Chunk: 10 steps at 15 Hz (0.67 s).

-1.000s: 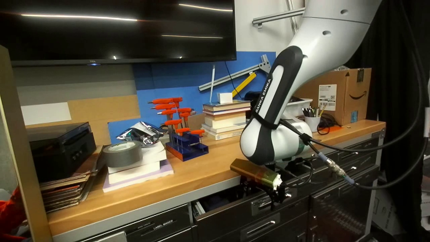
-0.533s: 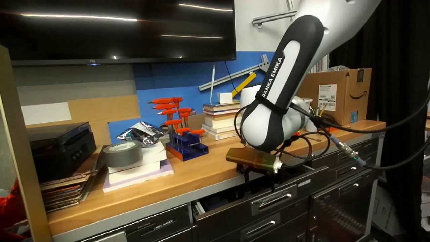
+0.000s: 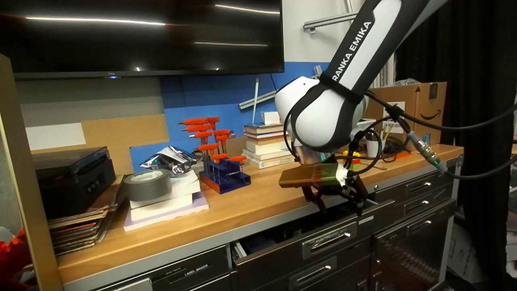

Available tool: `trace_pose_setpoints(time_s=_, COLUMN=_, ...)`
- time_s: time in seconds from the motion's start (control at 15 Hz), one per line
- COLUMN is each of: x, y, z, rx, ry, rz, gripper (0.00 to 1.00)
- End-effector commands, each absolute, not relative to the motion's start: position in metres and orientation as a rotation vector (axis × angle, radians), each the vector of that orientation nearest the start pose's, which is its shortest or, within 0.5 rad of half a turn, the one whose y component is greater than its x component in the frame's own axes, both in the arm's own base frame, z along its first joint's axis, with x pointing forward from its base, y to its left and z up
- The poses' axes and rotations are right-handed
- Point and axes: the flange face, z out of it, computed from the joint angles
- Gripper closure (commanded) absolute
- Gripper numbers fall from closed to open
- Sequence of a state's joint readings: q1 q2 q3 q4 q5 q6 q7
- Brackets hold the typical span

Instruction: Put the black objects inside the open drawer

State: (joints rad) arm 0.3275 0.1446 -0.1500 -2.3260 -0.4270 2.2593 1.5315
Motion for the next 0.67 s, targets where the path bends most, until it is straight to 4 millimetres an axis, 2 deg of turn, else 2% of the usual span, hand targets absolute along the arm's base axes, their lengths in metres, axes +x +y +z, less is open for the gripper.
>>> trace_pose_setpoints(time_s=0.0, x=0.467, y=0.06, z=0.264, rx=-3.042, ry=1.91, rz=-0.078, gripper=0.0)
trace_pose_setpoints(time_s=0.4, x=0.447, y=0.023, z=0.215, rx=-2.987, ry=2.006, rz=0.142, gripper=0.0)
trace_pose_setpoints(time_s=0.6, x=0.449, y=0.008, z=0.187, rx=-2.921, ry=2.02, rz=0.199, gripper=0.0)
